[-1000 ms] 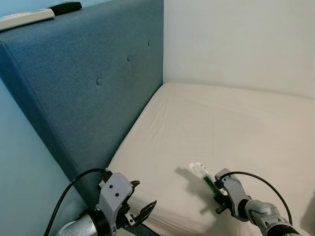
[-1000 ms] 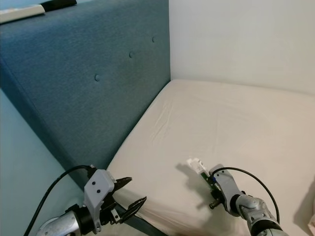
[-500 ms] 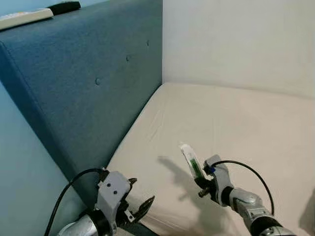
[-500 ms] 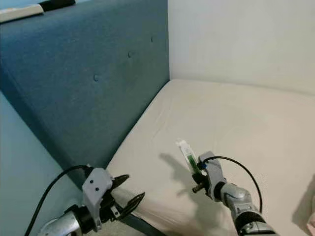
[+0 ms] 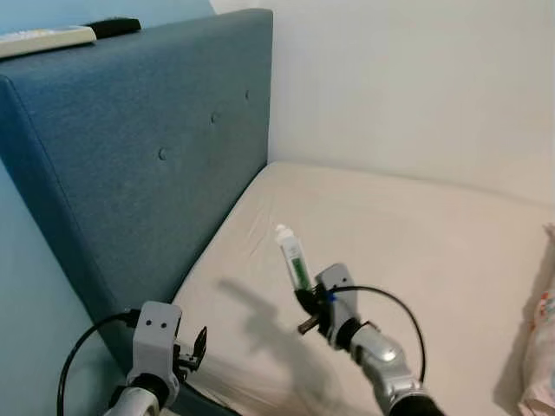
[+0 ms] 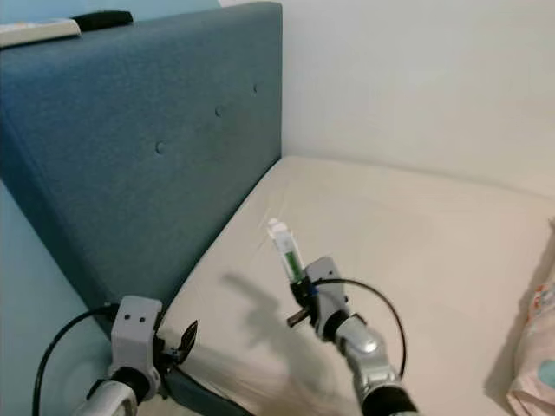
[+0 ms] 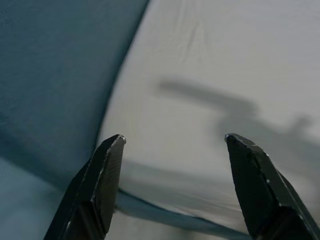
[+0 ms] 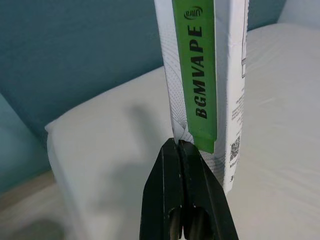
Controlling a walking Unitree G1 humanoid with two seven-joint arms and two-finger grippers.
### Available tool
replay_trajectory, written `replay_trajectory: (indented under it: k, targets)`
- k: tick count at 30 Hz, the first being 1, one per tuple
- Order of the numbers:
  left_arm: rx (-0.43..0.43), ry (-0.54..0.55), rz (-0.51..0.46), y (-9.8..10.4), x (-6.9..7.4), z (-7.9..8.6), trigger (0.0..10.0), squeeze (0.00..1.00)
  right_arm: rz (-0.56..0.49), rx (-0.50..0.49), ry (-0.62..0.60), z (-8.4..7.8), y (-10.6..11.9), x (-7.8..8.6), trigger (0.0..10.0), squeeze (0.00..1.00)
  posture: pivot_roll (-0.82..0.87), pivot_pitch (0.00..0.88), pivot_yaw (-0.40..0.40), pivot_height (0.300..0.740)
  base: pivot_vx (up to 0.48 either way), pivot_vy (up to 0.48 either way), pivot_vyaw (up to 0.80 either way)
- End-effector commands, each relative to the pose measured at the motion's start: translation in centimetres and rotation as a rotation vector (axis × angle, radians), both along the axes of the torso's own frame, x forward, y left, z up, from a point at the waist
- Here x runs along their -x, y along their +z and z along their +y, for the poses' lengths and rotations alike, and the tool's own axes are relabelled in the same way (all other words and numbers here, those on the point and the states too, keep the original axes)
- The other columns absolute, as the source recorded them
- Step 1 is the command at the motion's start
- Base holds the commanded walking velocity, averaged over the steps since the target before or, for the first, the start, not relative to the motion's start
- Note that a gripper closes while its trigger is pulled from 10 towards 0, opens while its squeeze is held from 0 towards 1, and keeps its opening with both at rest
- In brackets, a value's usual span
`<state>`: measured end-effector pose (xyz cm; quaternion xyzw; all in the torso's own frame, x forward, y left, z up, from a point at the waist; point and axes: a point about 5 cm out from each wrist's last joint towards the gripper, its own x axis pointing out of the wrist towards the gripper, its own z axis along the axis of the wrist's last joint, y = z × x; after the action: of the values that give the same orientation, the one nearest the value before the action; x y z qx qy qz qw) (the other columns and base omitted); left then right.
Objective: Clean up the room
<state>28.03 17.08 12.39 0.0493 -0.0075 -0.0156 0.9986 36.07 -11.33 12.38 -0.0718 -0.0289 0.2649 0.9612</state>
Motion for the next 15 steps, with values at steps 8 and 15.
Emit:
replay_trajectory:
  k: [8, 15]
  targets:
    - [-0.022, 0.089, -0.024, -1.2, 0.4, 0.2, 10.0, 0.0, 0.013, -0.071, -0.125, -0.2, -2.6, 2.4, 10.0, 0.0, 0.05, 0.135, -0.06, 0.592, 0.0, 0.0, 0.0]
    - [-0.01, 0.143, -0.058, -1.0, 0.5, 0.5, 10.0, 0.0, 0.025, -0.073, -0.166, -0.6, -3.6, 3.8, 10.0, 0.0, 0.04, 0.131, -0.058, 0.602, 0.0, 0.0, 0.0]
